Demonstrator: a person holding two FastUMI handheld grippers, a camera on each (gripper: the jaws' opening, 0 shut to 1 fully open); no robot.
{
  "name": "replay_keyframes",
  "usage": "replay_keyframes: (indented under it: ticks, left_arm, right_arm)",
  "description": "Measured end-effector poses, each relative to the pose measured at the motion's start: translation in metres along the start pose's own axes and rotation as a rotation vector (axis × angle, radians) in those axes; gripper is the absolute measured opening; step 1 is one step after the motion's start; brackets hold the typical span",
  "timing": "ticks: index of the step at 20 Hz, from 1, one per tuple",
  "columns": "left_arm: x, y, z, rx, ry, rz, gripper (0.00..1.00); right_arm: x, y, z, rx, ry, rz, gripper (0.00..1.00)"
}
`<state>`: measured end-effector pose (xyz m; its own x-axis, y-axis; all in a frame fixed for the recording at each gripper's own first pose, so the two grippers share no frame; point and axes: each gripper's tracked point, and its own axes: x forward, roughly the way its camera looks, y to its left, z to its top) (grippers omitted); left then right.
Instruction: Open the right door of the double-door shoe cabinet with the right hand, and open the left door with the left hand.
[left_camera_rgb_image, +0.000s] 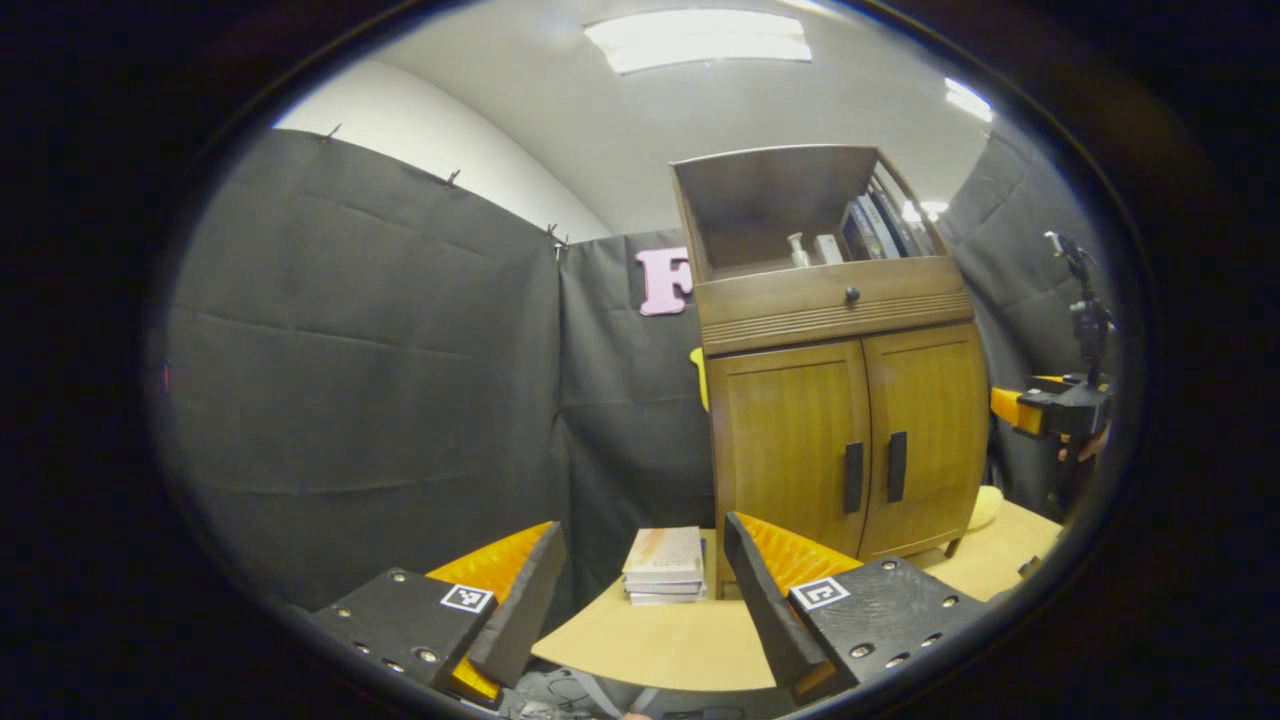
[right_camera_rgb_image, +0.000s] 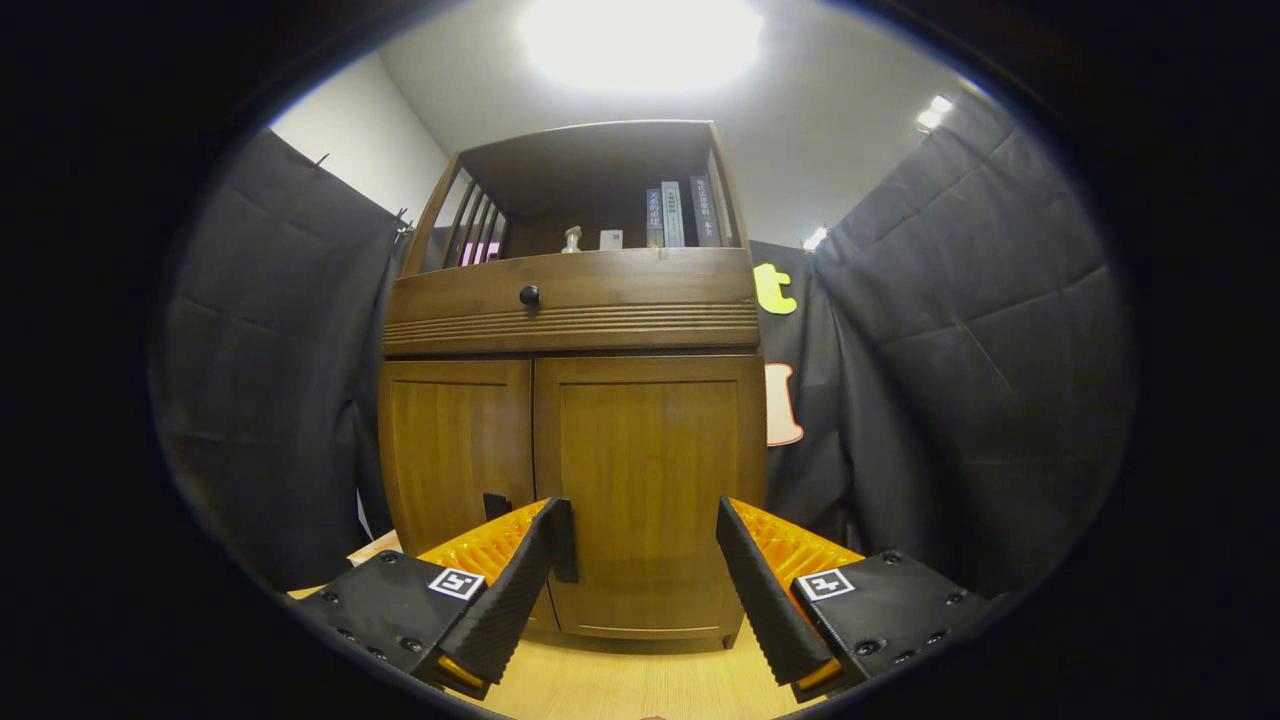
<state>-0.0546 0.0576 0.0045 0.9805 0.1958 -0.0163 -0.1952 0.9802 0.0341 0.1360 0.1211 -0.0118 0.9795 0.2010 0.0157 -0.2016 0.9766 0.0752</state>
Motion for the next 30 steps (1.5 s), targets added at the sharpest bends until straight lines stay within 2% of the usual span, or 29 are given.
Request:
replay_keyframes:
  ticks: [11, 22, 30]
  left_arm:
    - [-0.011, 0.037, -0.001, 0.015, 0.013, 0.091, 0.94]
    - [-0.022, 0.072, -0.001, 0.053, 0.036, 0.194, 0.94]
    - [-0.035, 0.082, 0.004, 0.070, 0.038, 0.233, 0.94]
  right_arm:
    - [0.066, 0.044, -0.043, 0.004, 0.071, 0.046, 0.98]
    - [0.130, 0.071, -0.083, -0.007, 0.104, 0.052, 0.97]
    - [0.169, 0.080, -0.110, -0.008, 0.140, 0.035, 0.97]
